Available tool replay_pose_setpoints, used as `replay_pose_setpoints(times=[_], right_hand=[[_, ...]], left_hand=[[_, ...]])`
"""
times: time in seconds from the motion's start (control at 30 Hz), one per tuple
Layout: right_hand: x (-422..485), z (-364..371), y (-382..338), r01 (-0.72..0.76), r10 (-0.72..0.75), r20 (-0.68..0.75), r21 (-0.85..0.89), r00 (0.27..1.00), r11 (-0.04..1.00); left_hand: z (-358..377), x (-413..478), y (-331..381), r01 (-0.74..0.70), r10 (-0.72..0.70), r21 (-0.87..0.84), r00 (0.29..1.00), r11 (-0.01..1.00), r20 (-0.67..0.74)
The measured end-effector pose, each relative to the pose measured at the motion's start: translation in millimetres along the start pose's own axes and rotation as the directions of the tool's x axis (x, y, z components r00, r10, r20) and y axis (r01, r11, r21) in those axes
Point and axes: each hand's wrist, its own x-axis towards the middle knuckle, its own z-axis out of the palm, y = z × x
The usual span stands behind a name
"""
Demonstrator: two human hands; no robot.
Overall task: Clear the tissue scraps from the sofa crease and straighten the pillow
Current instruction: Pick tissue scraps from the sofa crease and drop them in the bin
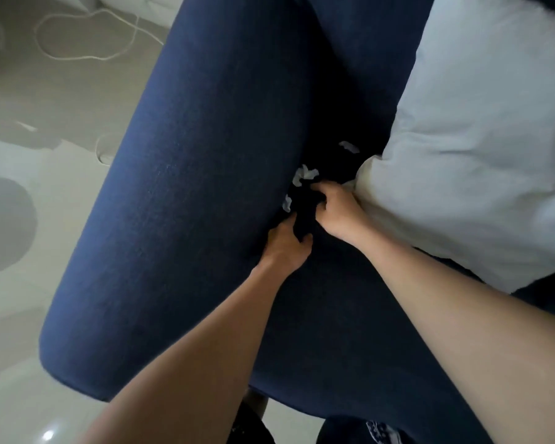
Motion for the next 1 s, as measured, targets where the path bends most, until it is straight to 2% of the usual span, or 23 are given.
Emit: replay_pose_setpoints(times=[0.1, 0.27, 0.5, 0.6, 0.8, 1.0], right_hand=[[25, 8, 6, 0.068, -0.068, 0.017, -0.013, 0.998, 0.998], [63, 25, 25, 0.047, -0.042, 0.084, -0.057, 0.996, 0.997], [86, 26, 22, 0.100, -0.016, 0.249, -0.329, 0.968, 0.939], [85, 26, 19, 0.067, 0.000, 0.215, -0.307, 0.977, 0.949], [52, 10, 9, 0.041, -0.036, 0.087, -0.065, 0.996, 0.997], [1, -29, -12, 0.067, -0.070, -0.089, -0.038, 0.994, 0.997]], left_hand=[[8, 22, -7, -0.053, 0.051, -0.033, 0.997, 0.998, -0.057], [22, 48, -17, -0.123, 0.118, -0.044, 0.987, 0.991, -0.113], [26, 70, -20, -0.105, 0.093, -0.054, 0.977, 0.993, -0.190], [27, 65, -20, -0.075, 0.063, -0.054, 0.980, 0.996, -0.191], [10, 40, -3, -0.038, 0.037, -0.001, 0.988, 0.999, -0.147], [-21, -23, 42, -0.017, 0.047, 0.115, 0.966, 0.993, -0.256]])
